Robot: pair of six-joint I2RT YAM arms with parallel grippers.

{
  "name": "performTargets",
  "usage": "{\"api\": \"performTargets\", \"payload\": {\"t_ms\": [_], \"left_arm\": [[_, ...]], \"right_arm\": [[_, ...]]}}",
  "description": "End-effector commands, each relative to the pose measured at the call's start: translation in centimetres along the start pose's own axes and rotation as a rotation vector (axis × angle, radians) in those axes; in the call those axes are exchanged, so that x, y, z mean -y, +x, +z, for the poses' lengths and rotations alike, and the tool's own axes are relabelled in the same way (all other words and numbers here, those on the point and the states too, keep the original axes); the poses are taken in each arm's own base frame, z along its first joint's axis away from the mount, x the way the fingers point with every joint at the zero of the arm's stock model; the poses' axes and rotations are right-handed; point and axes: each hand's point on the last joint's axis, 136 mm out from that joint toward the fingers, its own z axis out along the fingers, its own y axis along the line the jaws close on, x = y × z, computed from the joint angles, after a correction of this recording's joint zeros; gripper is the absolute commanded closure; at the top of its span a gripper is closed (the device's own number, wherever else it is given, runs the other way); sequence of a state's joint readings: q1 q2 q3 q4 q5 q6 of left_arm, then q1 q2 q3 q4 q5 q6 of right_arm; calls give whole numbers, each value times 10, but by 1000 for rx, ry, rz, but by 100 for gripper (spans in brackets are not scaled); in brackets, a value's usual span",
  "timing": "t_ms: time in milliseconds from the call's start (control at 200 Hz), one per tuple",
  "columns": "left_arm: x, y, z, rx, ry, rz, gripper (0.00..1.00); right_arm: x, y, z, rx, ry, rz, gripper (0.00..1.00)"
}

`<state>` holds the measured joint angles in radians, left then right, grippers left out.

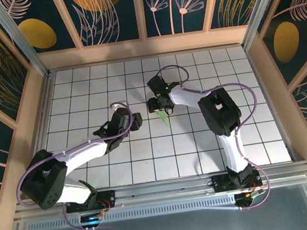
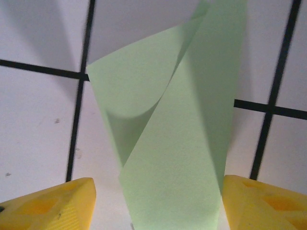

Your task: Fold a paper plane with a square sheet of paper (fold left side to right side)

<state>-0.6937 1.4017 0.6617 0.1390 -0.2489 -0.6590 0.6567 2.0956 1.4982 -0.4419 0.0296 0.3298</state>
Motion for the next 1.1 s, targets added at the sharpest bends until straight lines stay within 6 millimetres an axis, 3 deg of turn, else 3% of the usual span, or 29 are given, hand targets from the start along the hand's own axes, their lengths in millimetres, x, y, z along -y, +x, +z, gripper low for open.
{"api": "performTargets", "payload": {"t_ms": [0,135,260,636,1096], "left_arm": [[-2,-11,-6,54,-1,-28,43],[-4,-12,-6,60,-10,-26,42],[-5,-10,-5,55,-14,-26,42],[-7,-7,-3,46,-22,-26,41],[-8,-7,-2,42,-28,-23,40]], "right_arm": [[2,-17,-21,48,42,-33,29],[15,-15,-30,34,125,-29,29],[9,-13,-32,21,145,-54,33],[-4,-13,-20,0,214,-141,36],[-4,-8,-6,-29,281,-183,46]]}}
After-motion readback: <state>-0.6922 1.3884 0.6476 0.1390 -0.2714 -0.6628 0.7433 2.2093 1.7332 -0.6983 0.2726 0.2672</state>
